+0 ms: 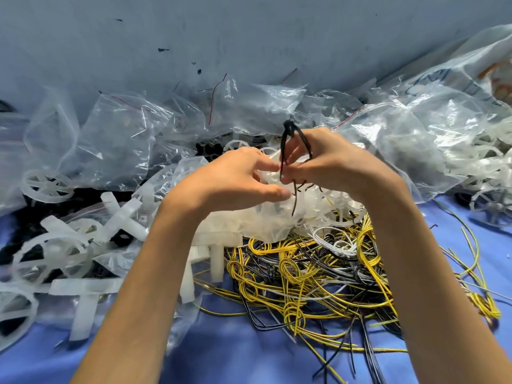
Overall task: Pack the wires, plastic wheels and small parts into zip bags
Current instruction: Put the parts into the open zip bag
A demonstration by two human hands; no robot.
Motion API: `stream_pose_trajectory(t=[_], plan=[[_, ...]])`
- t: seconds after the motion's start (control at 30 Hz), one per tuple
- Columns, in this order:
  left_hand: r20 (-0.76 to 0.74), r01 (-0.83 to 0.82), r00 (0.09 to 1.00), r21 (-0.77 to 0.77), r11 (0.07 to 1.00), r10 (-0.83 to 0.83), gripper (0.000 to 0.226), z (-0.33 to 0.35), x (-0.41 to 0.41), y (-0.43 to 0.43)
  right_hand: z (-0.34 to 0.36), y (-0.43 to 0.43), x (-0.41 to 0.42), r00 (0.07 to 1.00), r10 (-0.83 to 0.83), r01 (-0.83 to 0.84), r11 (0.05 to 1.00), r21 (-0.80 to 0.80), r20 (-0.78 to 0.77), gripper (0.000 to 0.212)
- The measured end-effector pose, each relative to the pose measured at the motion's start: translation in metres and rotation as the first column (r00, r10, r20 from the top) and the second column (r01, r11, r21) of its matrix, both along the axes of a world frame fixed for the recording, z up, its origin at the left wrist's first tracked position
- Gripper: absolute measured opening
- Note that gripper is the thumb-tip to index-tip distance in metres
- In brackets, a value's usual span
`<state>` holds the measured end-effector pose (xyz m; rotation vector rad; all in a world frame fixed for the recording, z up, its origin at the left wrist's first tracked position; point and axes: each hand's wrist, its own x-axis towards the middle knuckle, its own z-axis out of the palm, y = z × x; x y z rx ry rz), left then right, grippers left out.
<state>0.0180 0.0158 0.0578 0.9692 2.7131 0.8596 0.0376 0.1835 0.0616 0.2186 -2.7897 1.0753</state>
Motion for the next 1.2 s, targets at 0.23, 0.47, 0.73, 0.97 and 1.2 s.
stream_pose_trajectory(t=[0.23,0.47,0.73,0.97,1.2], plan=[[-0.203,-0.245,0.939,0.178,0.953,0.279,0.034,-0.004,-0.005,0.002,0.013,0.019,0.01,0.991,0.081,-0.094,0.988,0.121,0.107,0.015],[-0.273,-0.119,0.945,0.227,0.967,0.18,0.041,-0.002,0.01,0.02,0.008,-0.009,0.012,0.988,0.153,-0.143,0.873,0.466,0.018,0.014],[-0.191,-0.195,0.918,0.545,0.816,0.347,0.042,0.006,-0.001,0.002,-0.008,-0.014,0.001,0.926,0.192,-0.3,0.896,0.326,0.324,0.021],[-0.173,-0.243,0.924,0.423,0.873,0.341,0.038,-0.007,-0.012,-0.005,-0.022,-0.024,-0.009,0.941,0.175,-0.302,0.819,0.488,0.29,0.022],[-0.172,-0.303,0.898,0.422,0.854,0.404,0.051,-0.01,-0.02,-0.016,-0.015,-0.027,-0.012,0.958,0.253,-0.238,0.964,0.116,-0.139,0.02]])
